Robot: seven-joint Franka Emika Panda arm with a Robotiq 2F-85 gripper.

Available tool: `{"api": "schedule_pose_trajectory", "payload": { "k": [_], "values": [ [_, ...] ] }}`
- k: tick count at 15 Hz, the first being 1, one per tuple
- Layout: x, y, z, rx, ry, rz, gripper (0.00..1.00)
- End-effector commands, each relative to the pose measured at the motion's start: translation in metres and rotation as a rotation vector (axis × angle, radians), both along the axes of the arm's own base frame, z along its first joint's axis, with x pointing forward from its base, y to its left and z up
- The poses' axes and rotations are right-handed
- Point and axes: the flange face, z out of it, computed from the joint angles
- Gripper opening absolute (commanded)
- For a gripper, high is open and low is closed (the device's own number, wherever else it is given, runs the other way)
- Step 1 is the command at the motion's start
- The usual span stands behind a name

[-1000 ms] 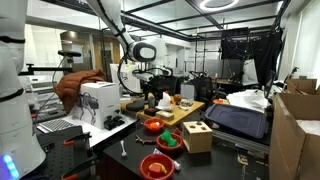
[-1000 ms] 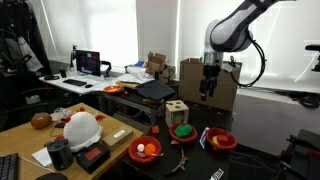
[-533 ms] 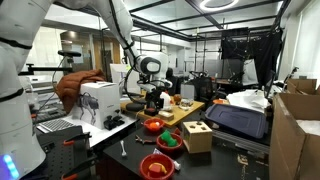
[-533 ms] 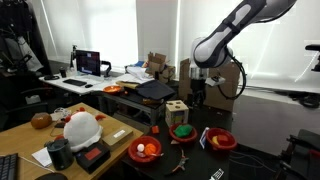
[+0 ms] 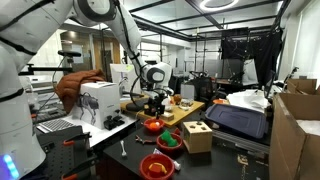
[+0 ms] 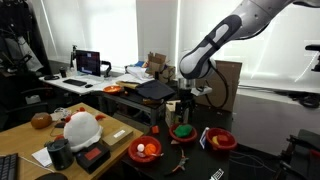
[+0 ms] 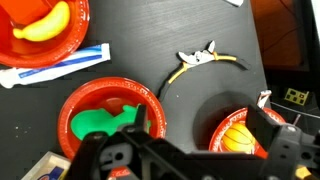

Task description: Put the black object on top of the red bowl to the far right

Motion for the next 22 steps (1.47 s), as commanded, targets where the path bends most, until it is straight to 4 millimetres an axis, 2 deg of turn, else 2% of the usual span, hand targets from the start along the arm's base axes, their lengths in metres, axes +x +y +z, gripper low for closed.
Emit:
{"api": "schedule_pose_trajectory", "payload": {
  "k": [1, 5, 9, 12, 17, 22],
  "values": [
    [0.021, 0.007, -0.005, 0.026, 0.074, -0.027, 1.00],
    [0.034, 0.005, -0.018, 0.035, 0.154, -0.049, 1.00],
    [0.050, -0.004, -0.039, 0.022, 0.175, -0.048, 1.00],
    [0.058, -0.003, -0.054, 0.034, 0.204, -0.039, 1.00],
    [0.059, 0.016, -0.051, 0.077, 0.265, 0.035, 1.00],
    [0.064, 0.021, -0.043, -0.001, 0.198, 0.097, 1.00]
  ]
}}
